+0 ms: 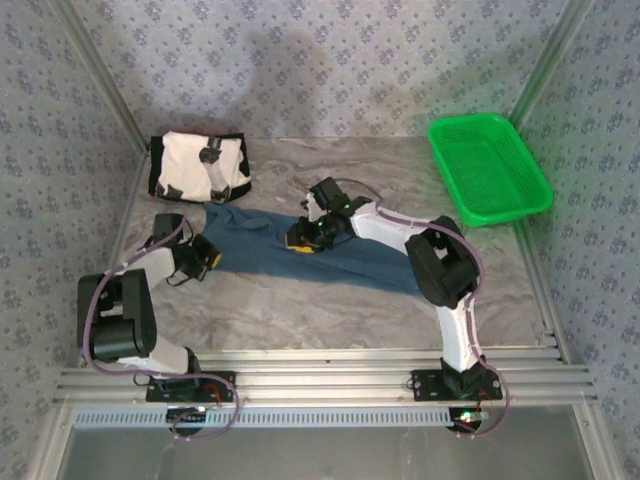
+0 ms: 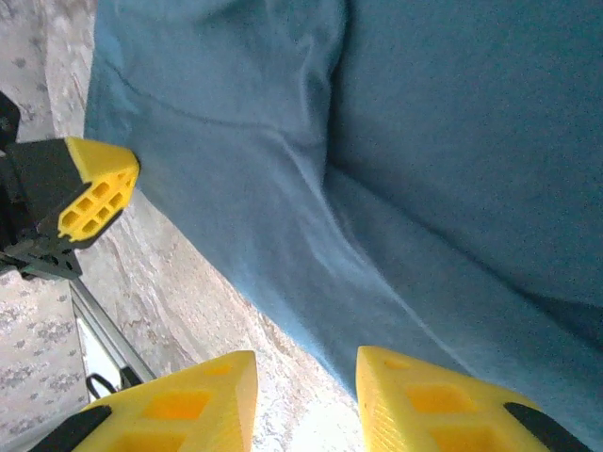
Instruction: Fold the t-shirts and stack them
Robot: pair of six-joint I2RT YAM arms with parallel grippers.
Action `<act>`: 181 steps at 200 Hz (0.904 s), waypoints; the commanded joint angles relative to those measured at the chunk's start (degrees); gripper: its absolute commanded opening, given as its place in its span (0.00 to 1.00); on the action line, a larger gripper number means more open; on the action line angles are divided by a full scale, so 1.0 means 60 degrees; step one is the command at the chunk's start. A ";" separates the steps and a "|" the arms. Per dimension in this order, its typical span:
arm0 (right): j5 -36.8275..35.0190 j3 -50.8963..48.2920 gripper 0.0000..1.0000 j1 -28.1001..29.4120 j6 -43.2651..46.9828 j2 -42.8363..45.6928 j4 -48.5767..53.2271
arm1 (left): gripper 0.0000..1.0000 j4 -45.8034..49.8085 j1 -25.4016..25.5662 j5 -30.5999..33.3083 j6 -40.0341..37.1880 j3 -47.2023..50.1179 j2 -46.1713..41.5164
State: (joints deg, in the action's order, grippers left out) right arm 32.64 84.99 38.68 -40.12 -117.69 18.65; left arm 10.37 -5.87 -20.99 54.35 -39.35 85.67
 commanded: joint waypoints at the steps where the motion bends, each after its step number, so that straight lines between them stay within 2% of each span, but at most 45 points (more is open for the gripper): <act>1: 0.0142 0.0425 0.38 0.0109 -0.0439 -0.0507 0.0394 | 0.01 0.0391 0.0007 0.0661 -0.0399 0.0368 -0.0134; 43: 0.0022 0.0622 0.46 0.0218 -0.0944 -0.0981 0.0340 | 0.01 0.0550 -0.0234 0.0957 -0.0270 0.1580 -0.0657; 57: -0.0416 0.0701 0.53 0.0199 -0.0881 -0.1024 0.0699 | 0.01 0.0744 -0.0280 0.1060 -0.0269 0.1874 -0.0925; 83: -0.1189 0.0500 0.56 -0.0127 -0.0939 -0.0918 0.0865 | 0.01 0.1319 -0.0569 0.1049 -0.0341 0.2385 -0.1612; 134: -0.2803 0.0386 0.59 -0.0726 -0.0681 -0.0634 0.0595 | 0.01 0.2618 -0.0588 0.0898 -0.0565 0.3302 -0.3401; 160: -0.2594 0.0800 0.59 -0.0933 -0.0567 -0.0718 0.0552 | 0.01 0.3418 -0.0580 0.0628 -0.0454 0.3658 -0.4487; 181: -0.2018 0.1053 0.59 -0.0686 -0.0165 -0.0314 0.0602 | 0.05 0.4493 -0.0569 0.0262 -0.0053 0.3362 -0.6248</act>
State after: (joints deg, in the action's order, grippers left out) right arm 20.34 88.47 33.41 -44.29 -122.61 20.82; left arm 23.49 -8.99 -18.81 52.12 -19.40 56.93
